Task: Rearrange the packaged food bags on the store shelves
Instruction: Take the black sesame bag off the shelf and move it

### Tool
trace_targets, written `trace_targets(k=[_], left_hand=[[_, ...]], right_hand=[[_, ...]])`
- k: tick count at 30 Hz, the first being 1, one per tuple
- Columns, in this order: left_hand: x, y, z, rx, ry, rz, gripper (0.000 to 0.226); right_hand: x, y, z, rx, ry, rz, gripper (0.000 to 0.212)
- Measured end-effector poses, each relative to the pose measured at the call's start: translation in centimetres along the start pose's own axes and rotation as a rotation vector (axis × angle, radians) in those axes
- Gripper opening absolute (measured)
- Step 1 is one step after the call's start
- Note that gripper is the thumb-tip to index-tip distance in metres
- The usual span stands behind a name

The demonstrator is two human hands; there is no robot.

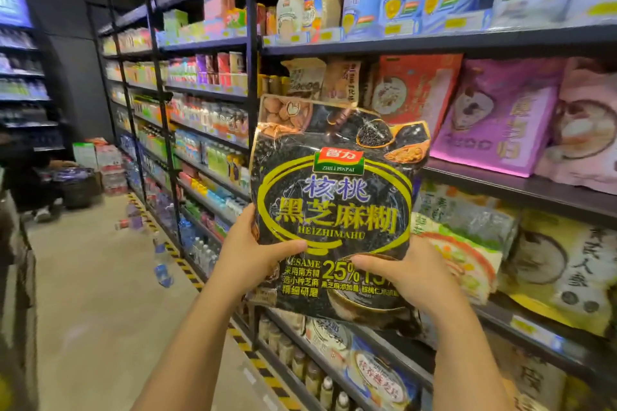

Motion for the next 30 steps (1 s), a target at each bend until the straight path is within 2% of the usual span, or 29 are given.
trace_targets(k=[5, 8, 10, 12, 22, 30], left_hand=[[3.4, 5.4, 5.3, -0.008, 0.022, -0.038, 0.081], [5.5, 7.7, 8.5, -0.033, 0.023, -0.049, 0.077], [7.0, 8.7, 10.8, -0.048, 0.015, -0.054, 0.075], [8.5, 9.5, 13.3, -0.058, 0.034, -0.052, 0.077], [14.0, 12.7, 28.0, -0.117, 0.041, 0.01, 0.078], [17.7, 13.4, 38.1, -0.092, 0.043, 0.021, 0.078]], right_hand=[[0.6, -7.0, 5.0, 0.02, -0.006, 0.059, 0.038], [0.5, -10.1, 8.3, 0.032, -0.011, 0.06, 0.051], [0.0, -12.0, 10.7, 0.051, -0.003, 0.051, 0.046], [-0.8, -13.7, 13.2, 0.055, -0.014, 0.058, 0.043], [-5.2, -20.6, 28.0, 0.056, -0.024, 0.066, 0.054], [-7.6, -23.8, 37.1, 0.071, -0.037, 0.034, 0.052]])
Point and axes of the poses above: each hand's wrist, its own z-axis towards the middle knuckle, its own y-axis out of the back of the hand, x = y × z, the point moved 6 cm from there along z, towards the middle knuckle, and after that the axes turned 6 degrees about y, right-handed, at the moved point
